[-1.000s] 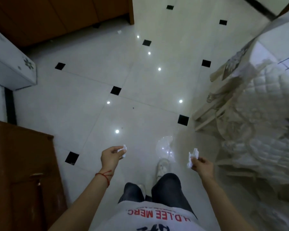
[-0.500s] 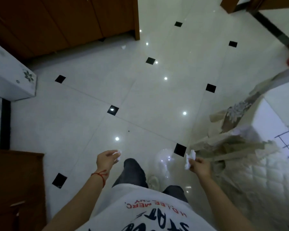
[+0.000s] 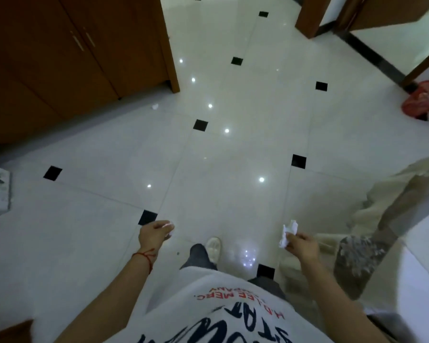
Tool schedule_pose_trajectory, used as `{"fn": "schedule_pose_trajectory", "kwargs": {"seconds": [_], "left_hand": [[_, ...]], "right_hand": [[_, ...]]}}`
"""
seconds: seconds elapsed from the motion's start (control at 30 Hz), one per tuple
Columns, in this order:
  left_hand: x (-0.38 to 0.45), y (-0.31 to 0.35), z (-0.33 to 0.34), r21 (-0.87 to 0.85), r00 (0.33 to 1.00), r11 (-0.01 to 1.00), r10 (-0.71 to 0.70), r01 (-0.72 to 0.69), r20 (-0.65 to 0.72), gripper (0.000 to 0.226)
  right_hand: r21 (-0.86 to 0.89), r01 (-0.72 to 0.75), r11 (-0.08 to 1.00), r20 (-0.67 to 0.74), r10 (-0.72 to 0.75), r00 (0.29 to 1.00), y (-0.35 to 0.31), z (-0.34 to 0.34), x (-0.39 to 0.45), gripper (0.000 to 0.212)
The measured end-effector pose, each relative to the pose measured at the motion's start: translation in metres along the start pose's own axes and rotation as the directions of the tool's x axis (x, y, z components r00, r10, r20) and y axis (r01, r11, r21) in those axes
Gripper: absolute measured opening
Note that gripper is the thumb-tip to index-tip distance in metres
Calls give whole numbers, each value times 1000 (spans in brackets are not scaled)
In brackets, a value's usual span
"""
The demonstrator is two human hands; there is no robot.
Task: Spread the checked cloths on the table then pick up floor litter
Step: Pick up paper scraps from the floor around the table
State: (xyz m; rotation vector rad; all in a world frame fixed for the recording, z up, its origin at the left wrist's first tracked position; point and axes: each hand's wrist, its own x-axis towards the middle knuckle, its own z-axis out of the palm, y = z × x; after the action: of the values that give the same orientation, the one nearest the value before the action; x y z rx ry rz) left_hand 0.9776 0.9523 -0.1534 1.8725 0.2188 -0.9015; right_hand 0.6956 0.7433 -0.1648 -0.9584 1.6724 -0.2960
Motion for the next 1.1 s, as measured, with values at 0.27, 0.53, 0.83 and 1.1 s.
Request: {"fn": "schedule_pose_trajectory", "kwargs": {"seconds": [0.27,0.53,0.83,1.1], "left_hand": [[80,155,152,82,964,984,137,-159,227,25],[134,239,320,152,931,965,152,-212,331,17],[179,316,468,297,929,936,69,-186,363,6],[234,388,622,363,905,906,50,-219,421,16]], "right_hand": [[70,-152,986,-109,159,981,-63,-10,66,22],[162,-168,972,-208,200,957,-145,-56,181,28],[255,-85,963,-233,147,961,-296,-103,310,12],[362,-45,931,-303,163,939,-382,-152,431,22]]}}
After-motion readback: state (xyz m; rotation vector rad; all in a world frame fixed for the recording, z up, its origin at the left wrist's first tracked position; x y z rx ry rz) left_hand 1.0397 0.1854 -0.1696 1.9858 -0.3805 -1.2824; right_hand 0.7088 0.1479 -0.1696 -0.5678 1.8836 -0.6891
